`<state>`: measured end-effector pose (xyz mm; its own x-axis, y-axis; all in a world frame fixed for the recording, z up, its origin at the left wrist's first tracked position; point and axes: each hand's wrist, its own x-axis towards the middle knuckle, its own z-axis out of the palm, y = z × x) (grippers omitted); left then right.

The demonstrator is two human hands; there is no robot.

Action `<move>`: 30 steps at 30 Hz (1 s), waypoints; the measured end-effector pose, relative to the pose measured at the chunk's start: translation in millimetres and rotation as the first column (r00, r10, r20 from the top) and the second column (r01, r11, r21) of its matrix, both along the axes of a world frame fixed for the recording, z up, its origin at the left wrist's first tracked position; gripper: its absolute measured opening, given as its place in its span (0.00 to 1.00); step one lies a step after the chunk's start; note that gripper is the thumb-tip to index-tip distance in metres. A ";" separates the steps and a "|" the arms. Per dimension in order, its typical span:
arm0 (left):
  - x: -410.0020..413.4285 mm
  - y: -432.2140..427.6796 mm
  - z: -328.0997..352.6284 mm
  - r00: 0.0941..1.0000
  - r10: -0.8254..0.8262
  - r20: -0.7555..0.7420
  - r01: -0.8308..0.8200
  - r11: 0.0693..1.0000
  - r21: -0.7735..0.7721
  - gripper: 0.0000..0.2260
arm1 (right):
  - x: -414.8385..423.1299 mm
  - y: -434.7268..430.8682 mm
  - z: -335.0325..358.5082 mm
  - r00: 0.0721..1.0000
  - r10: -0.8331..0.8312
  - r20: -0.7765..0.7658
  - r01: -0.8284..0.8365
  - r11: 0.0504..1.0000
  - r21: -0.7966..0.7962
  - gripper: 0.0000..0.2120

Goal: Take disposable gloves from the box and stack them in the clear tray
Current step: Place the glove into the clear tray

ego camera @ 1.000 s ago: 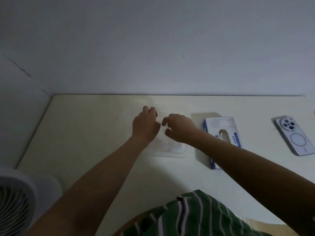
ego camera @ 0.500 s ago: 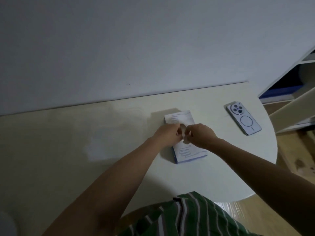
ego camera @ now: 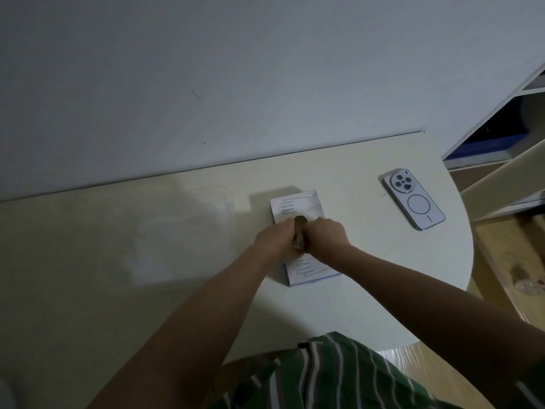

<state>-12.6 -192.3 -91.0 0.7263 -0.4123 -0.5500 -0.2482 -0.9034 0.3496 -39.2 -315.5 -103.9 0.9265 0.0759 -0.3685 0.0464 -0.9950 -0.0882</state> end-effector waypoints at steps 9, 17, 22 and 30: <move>-0.1 -3.2 2.9 0.999 0.018 -0.042 -0.018 1.000 0.005 0.26 | 8.0 -18.9 27.8 0.901 -0.411 0.137 0.179 0.640 0.747 0.05; -0.8 -1.3 2.2 0.996 0.008 -0.091 -0.013 0.998 -0.054 0.25 | 7.8 -26.4 35.7 0.819 -0.532 -0.216 0.450 0.361 0.817 0.14; 7.7 15.8 0.5 0.958 0.190 -0.214 -0.251 0.917 -0.309 0.19 | 7.8 -43.1 40.0 0.699 -0.577 -0.422 0.572 0.098 0.814 0.14; 11.6 26.2 26.9 0.922 0.374 -0.098 -0.346 0.687 -0.639 0.30 | 7.4 -32.9 51.4 0.692 -0.549 -0.468 0.628 0.138 0.766 0.13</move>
